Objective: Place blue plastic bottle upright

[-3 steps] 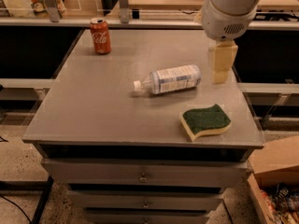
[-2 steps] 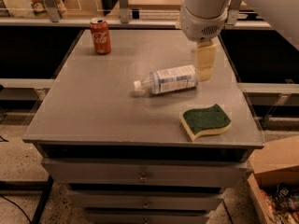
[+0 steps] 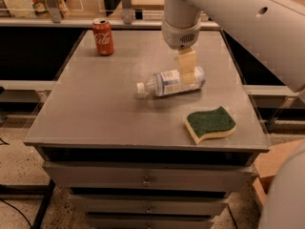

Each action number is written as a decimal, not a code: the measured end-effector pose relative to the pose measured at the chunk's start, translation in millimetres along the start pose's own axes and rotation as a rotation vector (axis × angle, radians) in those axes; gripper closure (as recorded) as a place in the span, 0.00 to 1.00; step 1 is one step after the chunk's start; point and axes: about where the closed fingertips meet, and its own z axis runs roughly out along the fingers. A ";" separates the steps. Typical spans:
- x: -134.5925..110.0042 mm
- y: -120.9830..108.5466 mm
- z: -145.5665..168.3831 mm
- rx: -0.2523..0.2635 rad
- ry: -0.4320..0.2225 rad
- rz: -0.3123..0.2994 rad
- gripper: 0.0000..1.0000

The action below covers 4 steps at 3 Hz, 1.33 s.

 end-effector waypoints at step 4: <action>-22.4 16.0 44.0 -0.161 -0.130 0.196 0.17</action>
Offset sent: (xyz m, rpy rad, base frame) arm -0.0055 0.0145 -0.0538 0.0546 0.1948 -0.1066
